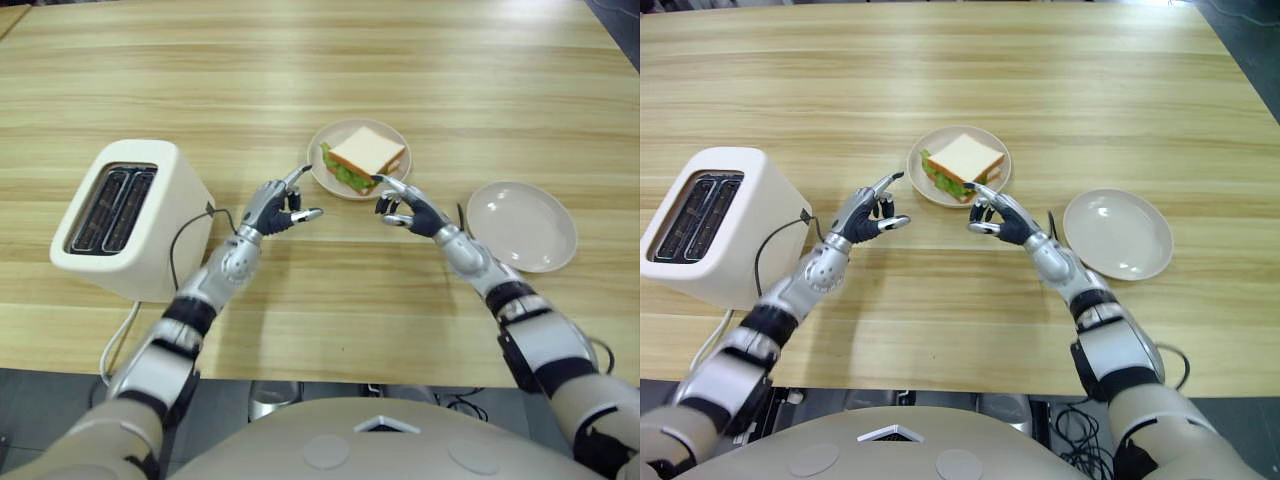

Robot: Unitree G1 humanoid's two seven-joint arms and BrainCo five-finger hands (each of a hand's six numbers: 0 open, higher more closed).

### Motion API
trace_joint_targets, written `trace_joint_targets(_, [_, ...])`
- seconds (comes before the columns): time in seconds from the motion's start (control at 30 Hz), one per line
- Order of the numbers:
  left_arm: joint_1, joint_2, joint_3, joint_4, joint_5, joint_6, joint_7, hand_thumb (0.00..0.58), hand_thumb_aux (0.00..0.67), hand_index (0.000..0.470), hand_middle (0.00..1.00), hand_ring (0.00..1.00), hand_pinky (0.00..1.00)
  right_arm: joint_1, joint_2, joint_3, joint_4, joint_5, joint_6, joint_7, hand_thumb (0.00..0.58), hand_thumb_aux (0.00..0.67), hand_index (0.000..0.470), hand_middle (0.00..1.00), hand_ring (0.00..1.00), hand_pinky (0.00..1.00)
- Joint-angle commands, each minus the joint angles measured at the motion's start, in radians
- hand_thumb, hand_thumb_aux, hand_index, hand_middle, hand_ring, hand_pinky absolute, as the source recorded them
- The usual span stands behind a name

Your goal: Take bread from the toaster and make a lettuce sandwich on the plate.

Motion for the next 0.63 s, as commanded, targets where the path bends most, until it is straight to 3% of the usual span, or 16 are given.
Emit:
trace_joint_targets(0.03, [0.144,-0.012,0.097,-0.316,-0.265,0.092,-0.123,0.0,0.0,0.0,0.0,0.0,0.0,0.117,0.006,-0.075,-0.253,0.3,-0.012,0.11,0.0,0.0,0.0,0.0,0.0,0.0])
trace_joint_targets(0.13, [0.23,-0.03,0.144,-0.501,-0.368,0.157,-0.166,0.0,0.0,0.0,0.0,0.0,0.0,0.199,0.032,-0.1,-0.444,0.412,0.051,0.142,0.0,0.0,0.0,0.0,0.0,0.0])
trace_joint_targets(0.27, [0.263,-0.086,0.174,-0.565,-0.431,0.201,-0.206,0.0,0.0,0.0,0.0,0.0,0.0,0.279,0.083,-0.123,-0.585,0.393,0.106,0.15,0.0,0.0,0.0,0.0,0.0,0.0])
trace_joint_targets(0.63, [0.282,-0.209,0.156,-0.594,-0.371,0.227,-0.253,0.0,0.0,0.0,0.0,0.0,0.0,0.317,0.187,-0.219,-0.648,0.28,0.135,0.106,0.0,0.0,0.0,0.0,0.0,0.0])
